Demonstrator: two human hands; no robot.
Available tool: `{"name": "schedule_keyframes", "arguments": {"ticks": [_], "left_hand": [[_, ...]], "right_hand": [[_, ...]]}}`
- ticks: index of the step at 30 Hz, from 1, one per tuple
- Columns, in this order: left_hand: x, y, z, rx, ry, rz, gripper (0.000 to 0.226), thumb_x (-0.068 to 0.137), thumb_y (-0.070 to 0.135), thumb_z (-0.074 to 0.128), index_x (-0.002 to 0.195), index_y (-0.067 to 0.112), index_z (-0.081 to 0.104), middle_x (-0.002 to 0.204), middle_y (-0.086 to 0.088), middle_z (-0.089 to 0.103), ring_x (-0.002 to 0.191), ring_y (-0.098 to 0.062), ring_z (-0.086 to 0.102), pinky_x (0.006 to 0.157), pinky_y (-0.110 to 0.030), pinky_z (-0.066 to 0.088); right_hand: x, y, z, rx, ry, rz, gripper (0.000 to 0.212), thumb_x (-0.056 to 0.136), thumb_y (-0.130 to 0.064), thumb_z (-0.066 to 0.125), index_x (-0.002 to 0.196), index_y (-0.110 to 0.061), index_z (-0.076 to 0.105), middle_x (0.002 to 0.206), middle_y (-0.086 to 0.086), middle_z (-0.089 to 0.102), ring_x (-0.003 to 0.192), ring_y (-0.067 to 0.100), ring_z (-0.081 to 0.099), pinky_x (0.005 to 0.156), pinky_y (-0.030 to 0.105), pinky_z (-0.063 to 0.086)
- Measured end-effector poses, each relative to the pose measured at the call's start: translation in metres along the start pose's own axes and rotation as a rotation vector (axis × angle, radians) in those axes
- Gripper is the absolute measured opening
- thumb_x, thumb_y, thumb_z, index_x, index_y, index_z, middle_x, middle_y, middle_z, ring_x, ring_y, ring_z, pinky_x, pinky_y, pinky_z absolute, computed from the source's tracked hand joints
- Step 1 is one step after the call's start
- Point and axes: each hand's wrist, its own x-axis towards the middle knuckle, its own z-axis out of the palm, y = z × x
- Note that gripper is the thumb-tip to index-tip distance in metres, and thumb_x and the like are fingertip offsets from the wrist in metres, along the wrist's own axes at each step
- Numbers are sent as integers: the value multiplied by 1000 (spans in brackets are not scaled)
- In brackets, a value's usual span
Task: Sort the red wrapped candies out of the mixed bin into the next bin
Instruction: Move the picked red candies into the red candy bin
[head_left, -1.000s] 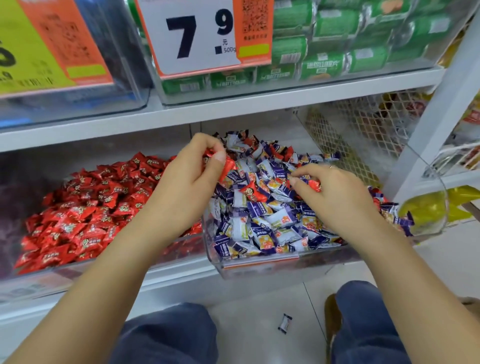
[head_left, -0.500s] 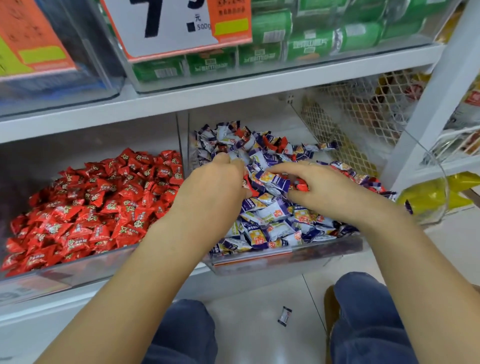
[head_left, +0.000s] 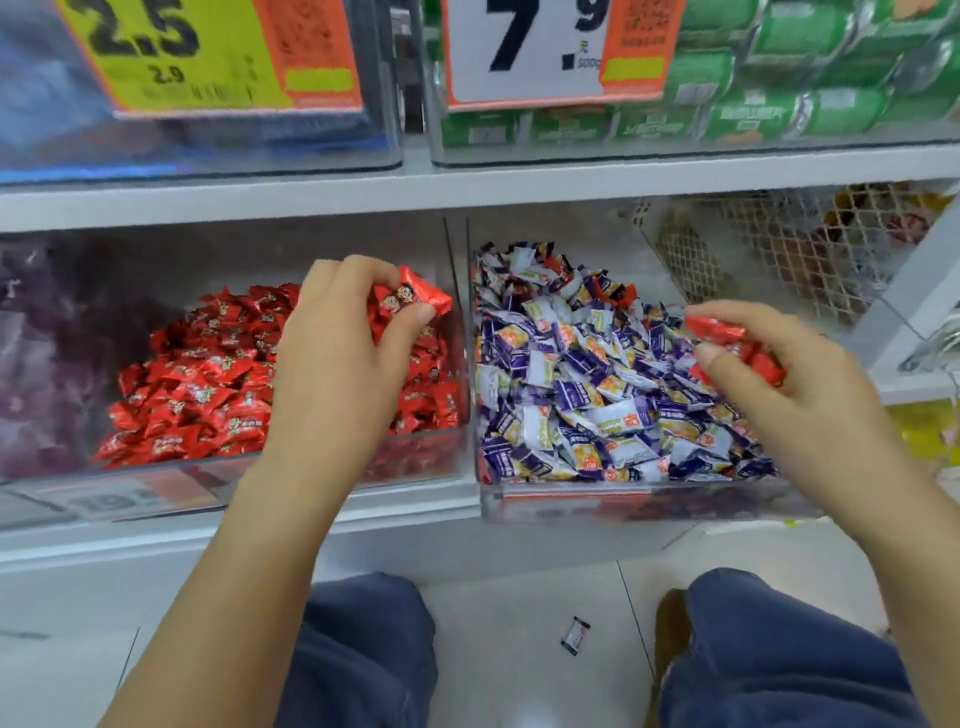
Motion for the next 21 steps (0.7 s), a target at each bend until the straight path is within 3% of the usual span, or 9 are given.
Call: {"name": "schedule_keyframes", "arguments": {"ticks": [4,7,12,16,18,21], "left_hand": [[-2,-47,2,-56,57,-147,26,88,26,64,107,9,60,98,-1,49,82,-2,36,71,-12,23],[5,-65,-4,-79,63,-201,28,89,28,63,109,9,59,105,-4,50,84,0,34,71,-11,22],[20,-94,-14,-122,-32,-373,33,87,34,63,113,15,59,118,-6,56,99,-10,48,82,-19,32],[26,-105,-24,-480,-80,-479,37,92,34,58,127,25,55,127,7,57,117,-6,51,102,-27,39],[28,-110,-30,-507,1,-547,36,94,30,53,129,23,56,122,9,58,114,-6,52,98,-22,37],[29,-114,-36,-444,124,-584,29,95,22,49,121,16,63,108,7,61,103,-6,54,88,-20,36]], "right_hand": [[0,-52,37,11,-149,-97,28,91,-30,54,115,-45,56,97,-17,53,91,-4,48,74,4,32],[12,-96,69,79,-218,-164,30,92,-28,54,119,-40,58,100,-13,54,92,-3,48,77,3,33],[51,-153,127,83,-308,-258,36,92,-31,56,127,-36,55,105,-2,57,100,10,51,89,22,37],[68,-157,141,-226,-385,-325,55,83,-62,52,134,-42,46,129,-1,55,121,21,48,104,44,35],[64,-149,125,-136,-336,-325,46,84,-58,49,125,-40,56,122,-7,57,117,15,49,102,39,35],[48,-114,88,-62,-181,-307,21,92,-35,57,110,-33,66,104,-19,56,103,-1,46,89,18,32]]}}
